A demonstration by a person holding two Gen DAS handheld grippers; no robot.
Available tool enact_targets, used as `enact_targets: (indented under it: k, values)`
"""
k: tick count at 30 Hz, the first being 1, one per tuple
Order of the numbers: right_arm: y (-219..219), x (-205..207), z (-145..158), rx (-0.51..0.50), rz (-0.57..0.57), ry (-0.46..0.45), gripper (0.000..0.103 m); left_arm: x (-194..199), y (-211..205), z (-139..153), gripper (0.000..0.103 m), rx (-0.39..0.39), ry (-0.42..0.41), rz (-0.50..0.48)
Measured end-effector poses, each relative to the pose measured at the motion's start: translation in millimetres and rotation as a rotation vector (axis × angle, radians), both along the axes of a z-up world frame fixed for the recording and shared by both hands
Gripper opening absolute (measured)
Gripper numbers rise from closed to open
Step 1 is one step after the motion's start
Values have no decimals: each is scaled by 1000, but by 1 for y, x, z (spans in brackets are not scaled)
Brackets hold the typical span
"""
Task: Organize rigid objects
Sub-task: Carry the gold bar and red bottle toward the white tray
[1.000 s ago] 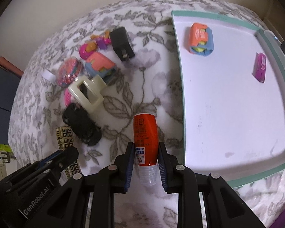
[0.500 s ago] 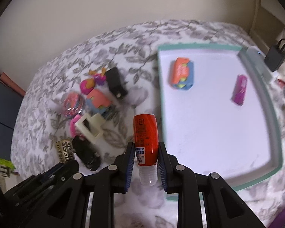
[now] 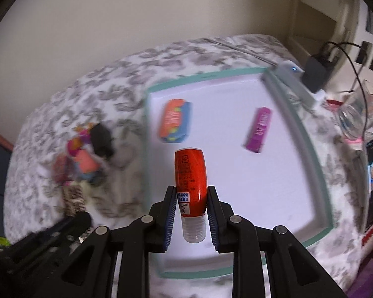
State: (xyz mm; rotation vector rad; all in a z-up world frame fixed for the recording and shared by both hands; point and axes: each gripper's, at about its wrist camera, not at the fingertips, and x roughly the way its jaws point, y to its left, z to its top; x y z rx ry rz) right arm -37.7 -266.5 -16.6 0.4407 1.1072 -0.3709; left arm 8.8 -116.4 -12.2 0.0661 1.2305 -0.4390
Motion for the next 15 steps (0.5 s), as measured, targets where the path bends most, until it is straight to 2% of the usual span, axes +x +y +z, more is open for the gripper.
enact_targets:
  k: [4, 9, 15]
  values:
    - [-21, -6, -14, -23, -58, 49, 26, 2, -35, 0, 16, 7, -3, -62]
    - [-49, -19, -19, -38, -143, 58, 26, 1, -72, -10, 16, 29, 21, -125]
    - [-71, -29, -21, -85, -223, 77, 26, -2, -95, -25, 16, 71, 22, -164]
